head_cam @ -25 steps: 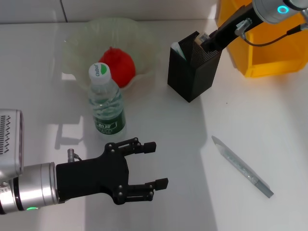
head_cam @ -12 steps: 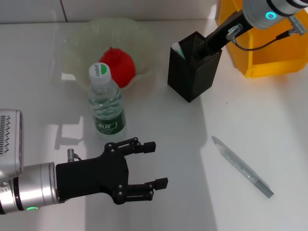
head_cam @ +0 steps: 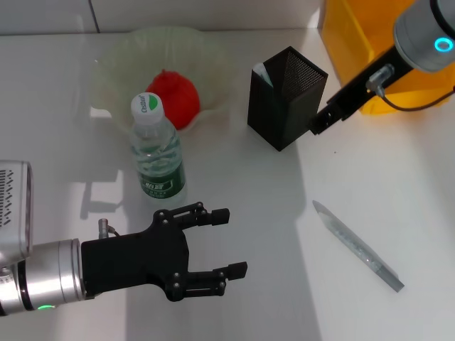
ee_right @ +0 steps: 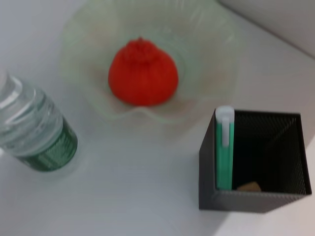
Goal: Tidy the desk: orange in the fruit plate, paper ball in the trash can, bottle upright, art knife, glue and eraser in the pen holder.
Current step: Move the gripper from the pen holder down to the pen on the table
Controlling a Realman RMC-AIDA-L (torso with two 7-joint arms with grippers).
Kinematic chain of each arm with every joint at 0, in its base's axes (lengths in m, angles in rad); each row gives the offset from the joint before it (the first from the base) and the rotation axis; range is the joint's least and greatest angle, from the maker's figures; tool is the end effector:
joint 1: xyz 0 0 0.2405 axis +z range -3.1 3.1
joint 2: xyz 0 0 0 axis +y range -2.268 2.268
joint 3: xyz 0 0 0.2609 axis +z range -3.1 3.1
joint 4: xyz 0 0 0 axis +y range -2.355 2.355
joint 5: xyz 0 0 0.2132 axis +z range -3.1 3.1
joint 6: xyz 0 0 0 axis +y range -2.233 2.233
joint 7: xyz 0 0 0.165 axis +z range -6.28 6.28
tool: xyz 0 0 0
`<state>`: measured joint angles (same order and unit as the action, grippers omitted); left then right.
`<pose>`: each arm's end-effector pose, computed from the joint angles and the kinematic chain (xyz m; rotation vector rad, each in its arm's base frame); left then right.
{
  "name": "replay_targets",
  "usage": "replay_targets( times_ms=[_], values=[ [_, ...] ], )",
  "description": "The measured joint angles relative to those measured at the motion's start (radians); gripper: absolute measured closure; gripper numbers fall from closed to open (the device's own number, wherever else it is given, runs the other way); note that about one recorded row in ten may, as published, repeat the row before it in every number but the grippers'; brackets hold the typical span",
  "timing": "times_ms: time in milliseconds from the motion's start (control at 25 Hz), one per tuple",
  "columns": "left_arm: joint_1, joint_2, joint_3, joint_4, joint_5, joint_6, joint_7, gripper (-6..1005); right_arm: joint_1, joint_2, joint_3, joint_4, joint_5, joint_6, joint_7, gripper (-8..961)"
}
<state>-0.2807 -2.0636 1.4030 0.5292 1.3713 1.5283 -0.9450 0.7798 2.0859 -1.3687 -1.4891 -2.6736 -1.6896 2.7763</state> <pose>-0.2604 0.2462 -0.0849 -2.8277 -0.3217 -0.9445 0.1136 0.3827 0.0010 -2.5040 0.8735 -0.4567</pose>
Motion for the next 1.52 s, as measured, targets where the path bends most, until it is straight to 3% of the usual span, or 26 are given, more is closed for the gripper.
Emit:
replay_targets(
  times_ms=[160,360,560,1520],
  values=[
    [0.0,0.001,-0.001,0.0,0.0,0.002,0.0,186,-0.076,0.002,-0.108,-0.051,-0.036,-0.092,0.068,196],
    [0.0,0.0,0.0,0.0,0.0,-0.001,0.005,186,-0.158,0.005,-0.247,-0.047,-0.036,-0.075,0.135,198],
    [-0.005,0.0,0.0,0.0,0.0,0.001,0.003,186,-0.192,0.007,-0.295,-0.047,-0.031,-0.059,0.158,199],
    [-0.002,0.0,-0.001,0.0,0.0,-0.001,0.003,186,-0.204,0.003,-0.306,0.094,0.022,0.065,0.156,215]
  ],
)
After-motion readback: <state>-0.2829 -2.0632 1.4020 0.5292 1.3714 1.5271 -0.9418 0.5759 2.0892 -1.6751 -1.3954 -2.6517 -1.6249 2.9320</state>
